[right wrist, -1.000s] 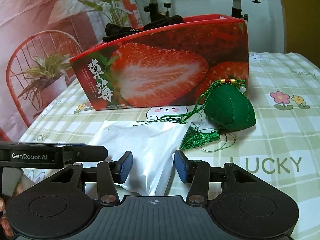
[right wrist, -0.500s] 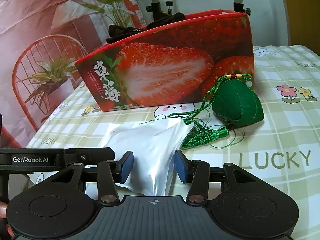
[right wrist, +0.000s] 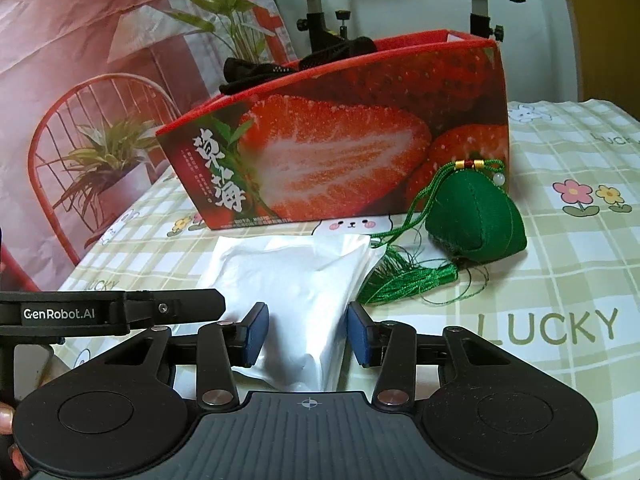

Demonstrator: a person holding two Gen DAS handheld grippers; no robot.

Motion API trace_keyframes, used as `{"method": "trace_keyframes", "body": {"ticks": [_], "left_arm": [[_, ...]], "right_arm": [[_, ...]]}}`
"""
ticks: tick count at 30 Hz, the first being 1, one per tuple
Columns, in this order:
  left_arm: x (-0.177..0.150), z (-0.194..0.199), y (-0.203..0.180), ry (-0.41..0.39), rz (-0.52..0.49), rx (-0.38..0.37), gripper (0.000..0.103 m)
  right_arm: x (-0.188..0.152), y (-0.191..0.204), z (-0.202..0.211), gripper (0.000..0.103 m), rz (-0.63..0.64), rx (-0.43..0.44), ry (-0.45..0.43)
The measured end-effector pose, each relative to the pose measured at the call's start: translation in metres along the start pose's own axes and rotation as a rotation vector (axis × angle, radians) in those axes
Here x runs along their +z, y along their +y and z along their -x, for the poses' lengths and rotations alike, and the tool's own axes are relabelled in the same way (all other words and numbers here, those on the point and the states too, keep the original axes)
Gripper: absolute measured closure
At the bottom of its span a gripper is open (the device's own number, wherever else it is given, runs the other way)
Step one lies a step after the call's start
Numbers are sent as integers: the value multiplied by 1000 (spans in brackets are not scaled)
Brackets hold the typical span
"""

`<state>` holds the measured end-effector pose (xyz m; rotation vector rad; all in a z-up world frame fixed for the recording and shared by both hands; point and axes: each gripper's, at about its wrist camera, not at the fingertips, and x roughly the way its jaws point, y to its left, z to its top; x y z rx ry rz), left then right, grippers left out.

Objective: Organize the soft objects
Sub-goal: 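Close both grippers on the edge of the white foil pouch, then lift the foil pouch with both grippers and carry it over the box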

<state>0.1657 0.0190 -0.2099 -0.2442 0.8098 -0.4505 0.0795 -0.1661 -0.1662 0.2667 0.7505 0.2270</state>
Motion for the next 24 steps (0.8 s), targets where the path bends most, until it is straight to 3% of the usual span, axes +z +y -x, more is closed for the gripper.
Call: {"method": "trace_keyframes", "body": {"ticks": [24], "left_arm": [[33, 46, -29, -161, -106, -59, 53]], "right_arm": [[35, 11, 38, 62, 73, 20, -178]]}}
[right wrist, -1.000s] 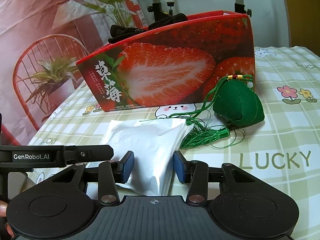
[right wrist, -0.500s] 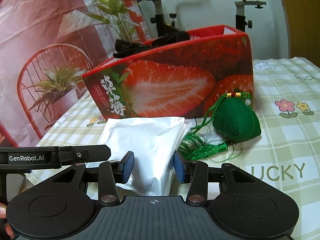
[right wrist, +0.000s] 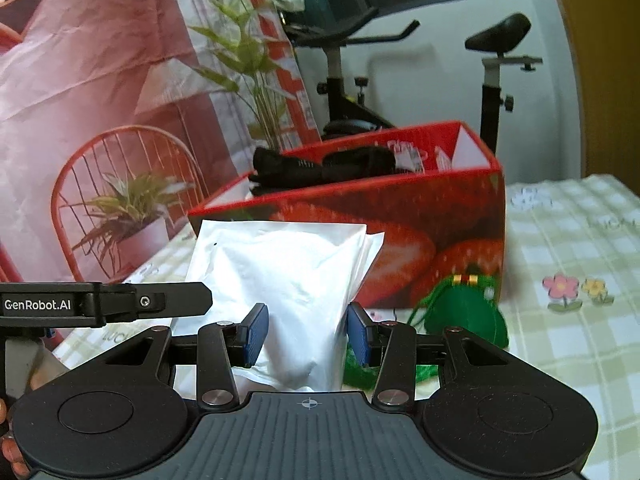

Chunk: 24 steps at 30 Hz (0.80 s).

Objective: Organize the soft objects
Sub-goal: 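Lift the foil pouch with both grippers and carry it over the box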

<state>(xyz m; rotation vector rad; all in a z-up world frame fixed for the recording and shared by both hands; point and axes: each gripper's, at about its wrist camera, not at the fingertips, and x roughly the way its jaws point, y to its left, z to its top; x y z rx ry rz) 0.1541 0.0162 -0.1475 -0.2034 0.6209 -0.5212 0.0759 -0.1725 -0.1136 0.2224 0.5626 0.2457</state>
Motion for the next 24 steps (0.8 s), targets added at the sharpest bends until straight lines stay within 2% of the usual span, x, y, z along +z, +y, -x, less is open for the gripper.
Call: {"method": "trace_keyframes", "body": {"ticks": [12, 24], "left_arm": [[39, -4, 0, -32, -4, -42, 53], [100, -42, 13, -57, 17, -36, 53]], "right_arm": [[47, 4, 1, 62, 88, -3, -66], [115, -16, -41, 62, 51, -6, -77]]}}
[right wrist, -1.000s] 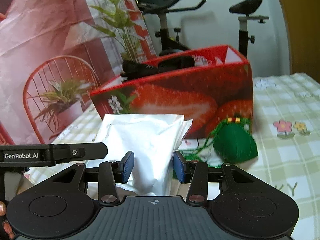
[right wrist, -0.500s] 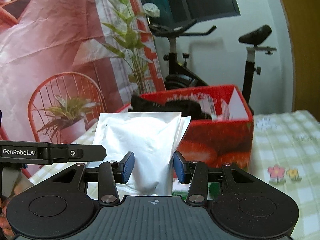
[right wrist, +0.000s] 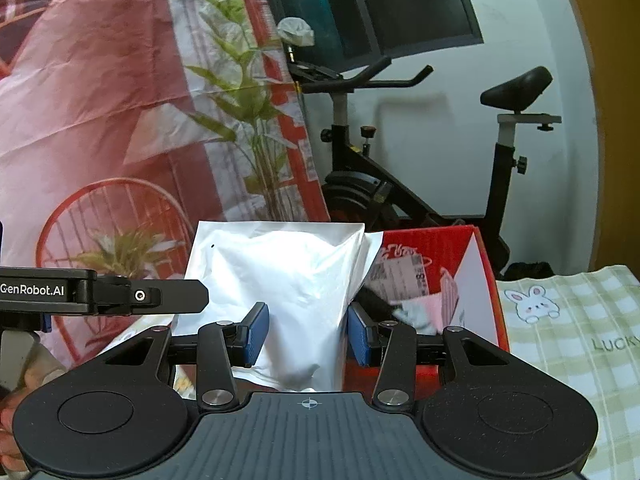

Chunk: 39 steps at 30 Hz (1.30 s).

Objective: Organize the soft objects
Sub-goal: 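Lift the foil pouch with both grippers and carry it over the box, then lower the pouch into the box and open both grippers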

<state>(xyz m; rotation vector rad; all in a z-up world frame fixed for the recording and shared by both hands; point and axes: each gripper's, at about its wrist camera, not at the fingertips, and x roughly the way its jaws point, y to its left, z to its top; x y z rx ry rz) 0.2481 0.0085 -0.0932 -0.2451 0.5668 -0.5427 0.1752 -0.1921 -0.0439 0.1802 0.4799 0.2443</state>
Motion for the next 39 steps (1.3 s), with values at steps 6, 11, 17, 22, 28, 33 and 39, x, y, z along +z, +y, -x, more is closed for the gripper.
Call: {"method": "trace_keyframes", "body": {"ticks": [6, 11, 17, 22, 28, 33, 39], "left_arm": [[25, -36, 17, 42, 51, 37, 53], [29, -61, 24, 114, 55, 88, 53], [25, -84, 38, 198, 81, 133, 54], [24, -96, 44, 242, 83, 149, 55], [22, -104, 45, 266, 65, 165, 58], [17, -109, 43, 297, 51, 170, 58], [16, -100, 37, 279, -2, 179, 58]], "right_arm": [[22, -9, -43, 62, 25, -28, 51], [28, -18, -77, 61, 23, -52, 123], [25, -19, -110, 61, 36, -96, 216], [19, -25, -128, 61, -5, -123, 293], [14, -31, -141, 62, -42, -147, 357], [9, -33, -147, 62, -53, -171, 399], [9, -28, -146, 61, -20, -196, 423]]}}
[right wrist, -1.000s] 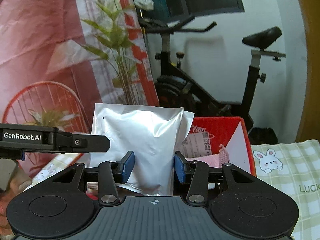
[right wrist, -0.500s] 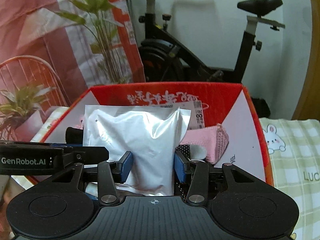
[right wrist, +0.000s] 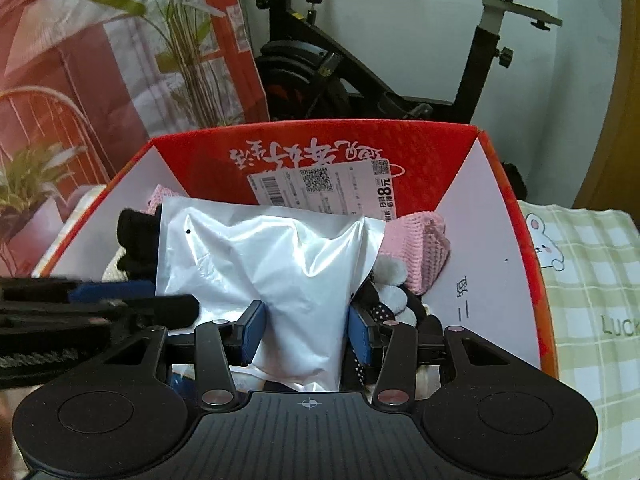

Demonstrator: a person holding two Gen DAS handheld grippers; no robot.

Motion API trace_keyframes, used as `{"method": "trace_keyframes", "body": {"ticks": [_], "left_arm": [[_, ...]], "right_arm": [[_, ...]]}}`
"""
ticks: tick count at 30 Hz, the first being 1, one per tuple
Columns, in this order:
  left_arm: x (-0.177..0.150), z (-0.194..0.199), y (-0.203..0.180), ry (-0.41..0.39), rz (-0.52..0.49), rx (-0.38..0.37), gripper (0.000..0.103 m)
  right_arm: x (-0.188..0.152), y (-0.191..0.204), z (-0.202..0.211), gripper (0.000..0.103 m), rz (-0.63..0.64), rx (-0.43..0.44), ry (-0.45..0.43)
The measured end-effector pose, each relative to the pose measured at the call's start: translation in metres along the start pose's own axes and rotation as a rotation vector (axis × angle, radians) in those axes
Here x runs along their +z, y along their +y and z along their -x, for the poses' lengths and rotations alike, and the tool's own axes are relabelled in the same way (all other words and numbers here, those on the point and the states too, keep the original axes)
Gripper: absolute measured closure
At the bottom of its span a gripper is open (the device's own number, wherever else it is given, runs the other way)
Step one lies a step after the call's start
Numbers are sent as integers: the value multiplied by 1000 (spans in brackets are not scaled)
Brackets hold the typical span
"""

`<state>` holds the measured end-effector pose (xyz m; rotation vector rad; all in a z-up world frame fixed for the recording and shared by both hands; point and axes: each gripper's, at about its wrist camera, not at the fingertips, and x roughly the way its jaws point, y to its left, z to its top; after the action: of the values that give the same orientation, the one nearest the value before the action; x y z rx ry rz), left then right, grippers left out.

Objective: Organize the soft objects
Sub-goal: 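Lower the pouch into the box and open both grippers, then move both tools down to the green tassel ornament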

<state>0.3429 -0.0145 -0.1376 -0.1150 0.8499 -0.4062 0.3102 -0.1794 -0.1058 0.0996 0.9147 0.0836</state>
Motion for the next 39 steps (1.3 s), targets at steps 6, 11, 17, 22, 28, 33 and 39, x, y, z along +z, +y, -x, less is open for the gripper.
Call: {"method": "trace_keyframes", "body": {"ticks": [6, 11, 17, 22, 28, 33, 39], "left_arm": [[3, 19, -7, -57, -26, 12, 49], [0, 32, -18, -97, -90, 46, 41], [-7, 54, -30, -155, -180, 97, 9], [-16, 70, -35, -169, -218, 117, 1], [-32, 81, -34, -188, -198, 102, 0], [-48, 85, -37, -201, -205, 97, 0], [-66, 85, -35, -209, -194, 91, 0]], "right_arm": [[-6, 2, 12, 56, 41, -49, -10], [-14, 3, 35, 55, 86, -45, -61], [-25, 6, 62, 31, 135, -60, -126], [-34, 6, 83, 1, 135, -21, -186], [-47, 12, 102, 1, 163, -11, -235], [-63, 10, 111, 1, 157, -15, -281], [-86, 4, 117, 1, 147, -28, -318]]}}
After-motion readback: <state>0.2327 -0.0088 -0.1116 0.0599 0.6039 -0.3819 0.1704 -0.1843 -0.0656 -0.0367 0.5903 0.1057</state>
